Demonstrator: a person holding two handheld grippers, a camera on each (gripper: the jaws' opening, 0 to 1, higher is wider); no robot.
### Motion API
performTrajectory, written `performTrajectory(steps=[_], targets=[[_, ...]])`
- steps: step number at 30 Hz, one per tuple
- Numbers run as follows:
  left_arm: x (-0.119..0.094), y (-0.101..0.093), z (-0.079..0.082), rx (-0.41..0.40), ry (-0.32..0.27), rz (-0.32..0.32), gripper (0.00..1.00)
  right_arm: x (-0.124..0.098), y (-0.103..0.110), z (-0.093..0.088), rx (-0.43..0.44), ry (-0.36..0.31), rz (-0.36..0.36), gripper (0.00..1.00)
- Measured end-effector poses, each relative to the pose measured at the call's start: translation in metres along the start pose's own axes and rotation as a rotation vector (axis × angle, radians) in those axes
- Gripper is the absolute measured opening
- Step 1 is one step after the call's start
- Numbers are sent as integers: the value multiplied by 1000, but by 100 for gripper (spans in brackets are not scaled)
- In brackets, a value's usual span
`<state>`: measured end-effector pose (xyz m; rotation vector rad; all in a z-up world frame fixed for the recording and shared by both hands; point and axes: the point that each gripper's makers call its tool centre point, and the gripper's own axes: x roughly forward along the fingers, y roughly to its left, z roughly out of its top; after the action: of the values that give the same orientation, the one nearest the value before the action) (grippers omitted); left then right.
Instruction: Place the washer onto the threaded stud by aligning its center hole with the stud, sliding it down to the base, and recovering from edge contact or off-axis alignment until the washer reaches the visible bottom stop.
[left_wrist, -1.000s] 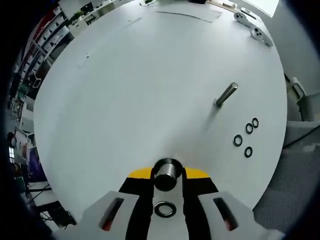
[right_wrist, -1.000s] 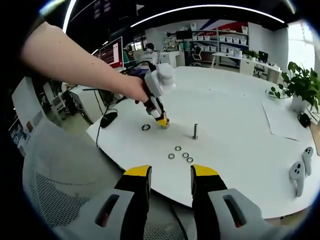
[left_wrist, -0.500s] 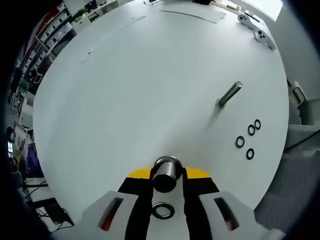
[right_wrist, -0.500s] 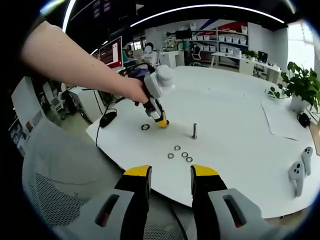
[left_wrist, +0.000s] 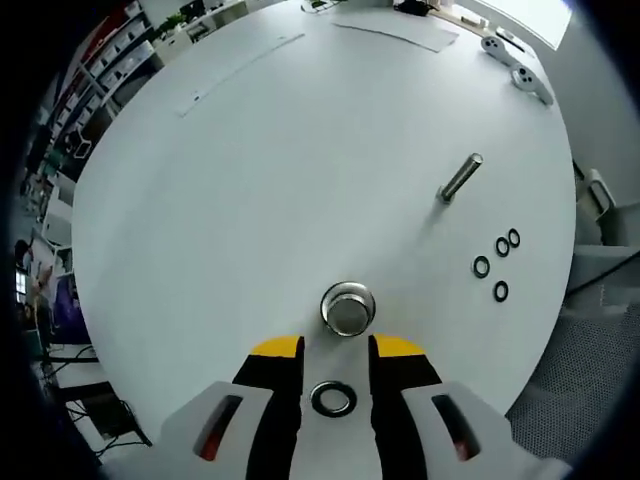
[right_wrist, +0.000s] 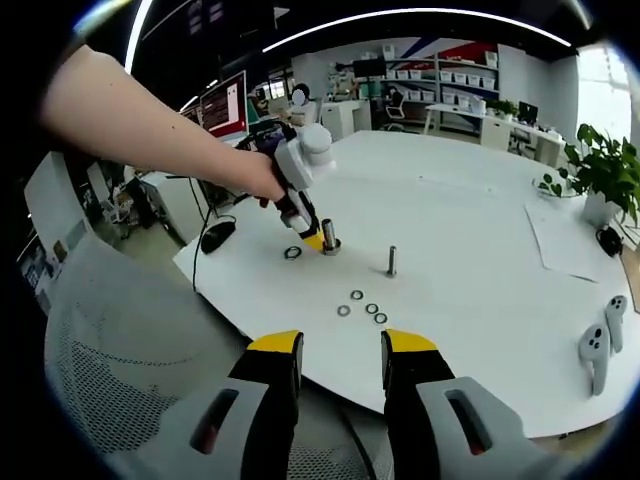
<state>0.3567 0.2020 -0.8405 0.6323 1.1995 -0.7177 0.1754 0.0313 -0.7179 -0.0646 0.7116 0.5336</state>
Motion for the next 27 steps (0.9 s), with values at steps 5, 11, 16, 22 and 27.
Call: performTrajectory(steps=[5, 11, 16, 22, 27], targets=[[-2, 6, -17, -50, 8, 6, 25, 0, 1, 0, 0, -1, 4, 34], [-3, 5, -34, -93, 13, 7, 27, 0, 2, 1, 1, -6, 8, 34], [-3, 3, -41, -111, 12, 10, 29, 0, 2, 2, 0, -9, 10, 34], [4, -1, -47, -123, 12, 6, 31, 0, 2, 0, -2, -3, 10, 34], [11, -2, -51, -152, 10, 1, 31, 0, 2, 0, -5, 1, 9, 34]])
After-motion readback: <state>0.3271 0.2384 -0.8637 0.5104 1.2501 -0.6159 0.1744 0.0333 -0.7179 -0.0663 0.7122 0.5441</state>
